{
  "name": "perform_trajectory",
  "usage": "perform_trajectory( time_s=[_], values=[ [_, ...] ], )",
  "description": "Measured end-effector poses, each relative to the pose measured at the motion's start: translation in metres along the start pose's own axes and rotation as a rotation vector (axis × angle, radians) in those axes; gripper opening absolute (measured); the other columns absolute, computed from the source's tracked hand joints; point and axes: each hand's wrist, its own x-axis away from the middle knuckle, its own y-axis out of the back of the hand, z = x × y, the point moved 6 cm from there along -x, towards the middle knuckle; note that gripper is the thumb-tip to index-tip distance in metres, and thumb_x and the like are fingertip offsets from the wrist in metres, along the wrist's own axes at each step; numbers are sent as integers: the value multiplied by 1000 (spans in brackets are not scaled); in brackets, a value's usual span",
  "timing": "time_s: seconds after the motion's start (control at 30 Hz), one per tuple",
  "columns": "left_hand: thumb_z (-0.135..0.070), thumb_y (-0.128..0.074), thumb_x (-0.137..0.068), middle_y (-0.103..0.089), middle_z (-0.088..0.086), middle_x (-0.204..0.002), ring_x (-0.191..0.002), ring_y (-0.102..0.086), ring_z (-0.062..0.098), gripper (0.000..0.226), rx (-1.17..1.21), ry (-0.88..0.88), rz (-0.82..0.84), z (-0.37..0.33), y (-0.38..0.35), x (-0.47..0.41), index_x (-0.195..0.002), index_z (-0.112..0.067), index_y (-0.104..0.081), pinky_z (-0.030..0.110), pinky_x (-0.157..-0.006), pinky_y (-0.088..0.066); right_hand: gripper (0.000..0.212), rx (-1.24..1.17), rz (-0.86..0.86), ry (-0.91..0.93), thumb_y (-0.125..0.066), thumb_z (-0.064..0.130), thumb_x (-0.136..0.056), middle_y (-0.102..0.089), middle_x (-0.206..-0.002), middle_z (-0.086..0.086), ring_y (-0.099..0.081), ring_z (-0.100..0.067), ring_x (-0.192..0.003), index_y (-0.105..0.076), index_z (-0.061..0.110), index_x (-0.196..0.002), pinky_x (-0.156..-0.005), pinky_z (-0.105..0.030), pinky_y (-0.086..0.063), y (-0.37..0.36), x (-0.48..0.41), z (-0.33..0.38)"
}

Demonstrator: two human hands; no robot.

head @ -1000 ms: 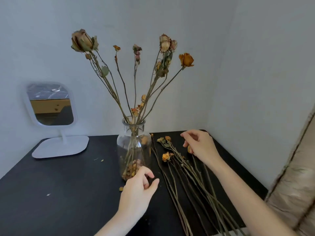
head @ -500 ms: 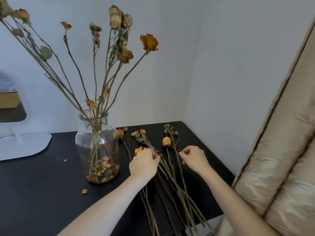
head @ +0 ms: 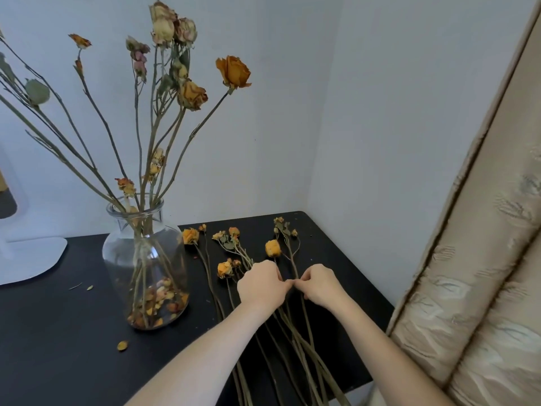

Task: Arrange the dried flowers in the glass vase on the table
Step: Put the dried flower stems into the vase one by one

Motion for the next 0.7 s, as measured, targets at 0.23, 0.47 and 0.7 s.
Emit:
perform_trajectory(
  time_s=[0.23, 0.47, 0.7],
  values=[
    [-38, -63, -84, -64, 0, -91, -86, -65, 22, 31, -145, 53, -36, -2, -8, -4, -99, -13, -55, 30, -61, -42, 26, -62, -105, 27, -55, 28, -91, -64, -75, -6, -64, -19, -74, -64, 10, -73, -78, -35, -53, 15, 1, -1],
    [-40, -59, -86, -66, 0, -94, -86, -65, 23, 27, -184, 68, -69, 10, -4, -9, -96, -16, -58, 30, -61, -42, 16, -83, -213, 95, -55, 31, -91, -59, -73, 5, -59, -9, -72, -58, 19, -82, -70, -26, -48, 25, 1, 2],
    [-37, -58, -85, -60, 0, -70, -71, -64, 23, 30, -61, 137, -77, 14, 0, -9, -65, -15, -51, 28, -59, -45, 12, -111, -267, 154, -55, 30, -91, -55, -70, 9, -54, -4, -67, -57, 20, -84, -61, -19, -41, 39, 3, 15]
  ],
)
